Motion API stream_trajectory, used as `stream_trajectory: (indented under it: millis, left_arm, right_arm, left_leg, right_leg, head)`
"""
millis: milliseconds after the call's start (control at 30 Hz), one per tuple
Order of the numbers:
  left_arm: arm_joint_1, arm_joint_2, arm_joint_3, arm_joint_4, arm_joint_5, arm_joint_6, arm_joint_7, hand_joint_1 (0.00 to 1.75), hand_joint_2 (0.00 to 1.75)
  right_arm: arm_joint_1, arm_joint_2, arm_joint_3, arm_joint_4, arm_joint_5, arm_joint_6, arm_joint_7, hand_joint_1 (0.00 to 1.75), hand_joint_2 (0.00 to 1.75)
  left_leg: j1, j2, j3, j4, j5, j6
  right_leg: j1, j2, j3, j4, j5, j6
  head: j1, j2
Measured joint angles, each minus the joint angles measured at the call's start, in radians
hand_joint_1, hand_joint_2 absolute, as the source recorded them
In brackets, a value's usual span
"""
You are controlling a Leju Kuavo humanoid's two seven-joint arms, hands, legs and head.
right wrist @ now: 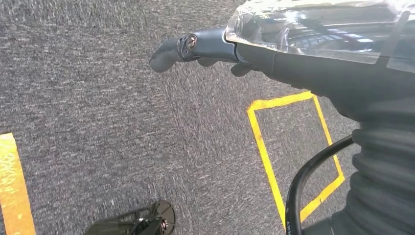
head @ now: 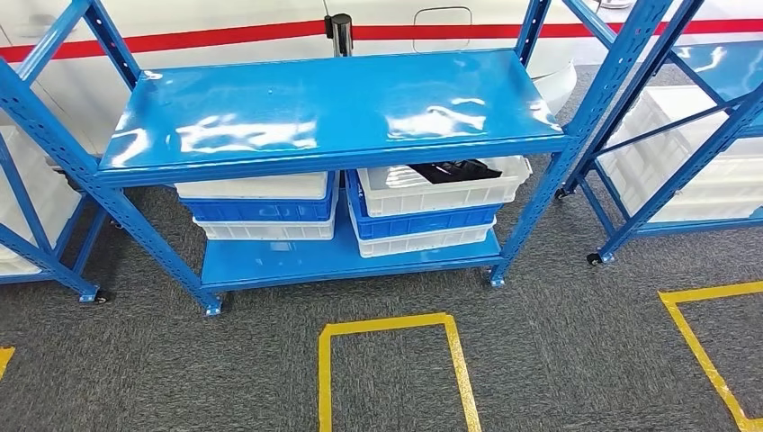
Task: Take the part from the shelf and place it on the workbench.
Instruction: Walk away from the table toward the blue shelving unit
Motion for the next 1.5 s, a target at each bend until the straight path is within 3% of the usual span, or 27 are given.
stream_trajectory:
  millis: [133, 467, 1267, 1333, 1400, 1467, 1500]
  left_arm:
    - [0.001, 0.0, -0.014, 0.0, -0.047, 0.049, 0.035, 0.0, 1.75]
    - [0.005, 0.0, -0.035, -0.001, -0.043, 0.081, 0.083, 0.0, 1.75]
    - [0.136, 0.062, -0.676, -0.086, 0.345, -0.105, 0.203, 0.0, 1.75]
    - [0.148, 0.069, -0.735, -0.095, 0.38, -0.122, 0.213, 0.0, 1.75]
    - [0.159, 0.075, -0.793, -0.104, 0.414, -0.139, 0.224, 0.0, 0.87]
    - [0.171, 0.08, -0.85, -0.113, 0.447, -0.156, 0.234, 0.0, 0.0]
    - [0.176, 0.083, -0.876, -0.118, 0.463, -0.163, 0.239, 0.0, 0.0]
  right_arm:
    - [0.0, -0.003, 0.0, 0.0, 0.008, 0.006, -0.009, 0.0, 1.75]
    - [0.0, -0.007, 0.002, -0.001, 0.018, 0.022, -0.018, 0.0, 1.75]
    - [0.09, -0.075, 0.134, -0.093, -0.151, 0.326, 0.026, 0.0, 1.75]
    - [0.099, -0.081, 0.148, -0.104, -0.166, 0.354, 0.031, 0.0, 0.87]
    - [0.107, -0.086, 0.162, -0.114, -0.181, 0.381, 0.035, 0.0, 0.0]
    - [0.116, -0.092, 0.175, -0.124, -0.196, 0.408, 0.038, 0.0, 0.0]
    - [0.12, -0.095, 0.182, -0.128, -0.203, 0.42, 0.04, 0.0, 0.0]
  left_leg:
    - [-0.004, 0.0, 0.0, 0.0, -0.001, 0.009]
    - [-0.006, 0.0, 0.001, 0.0, -0.003, 0.012]
    - [-0.001, 0.0, 0.002, 0.0, -0.003, 0.012]
    - [-0.001, 0.0, 0.002, 0.0, -0.003, 0.012]
    - [-0.001, 0.0, 0.002, 0.0, -0.004, 0.012]
    - [-0.001, 0.0, 0.002, 0.0, -0.004, 0.012]
    - [-0.001, 0.0, 0.002, 0.0, -0.004, 0.012]
  right_leg:
    - [-0.004, 0.0, 0.003, -0.006, 0.001, 0.008]
    - [-0.005, 0.0, 0.003, -0.008, 0.002, 0.01]
    - [-0.005, 0.0, 0.003, -0.008, -0.001, 0.013]
    - [-0.005, 0.0, 0.003, -0.008, -0.001, 0.013]
    - [-0.005, 0.0, 0.003, -0.008, -0.001, 0.013]
    - [-0.005, 0.0, 0.003, -0.008, -0.001, 0.013]
    - [-0.005, 0.0, 0.003, -0.008, -0.001, 0.013]
  head:
    - [0.0, 0.0]
    - [0.0, 0.0]
    - [0.0, 0.0]
    - [0.0, 0.0]
    - [0.0, 0.0]
    - [0.0, 0.0]
    - [0.0, 0.0]
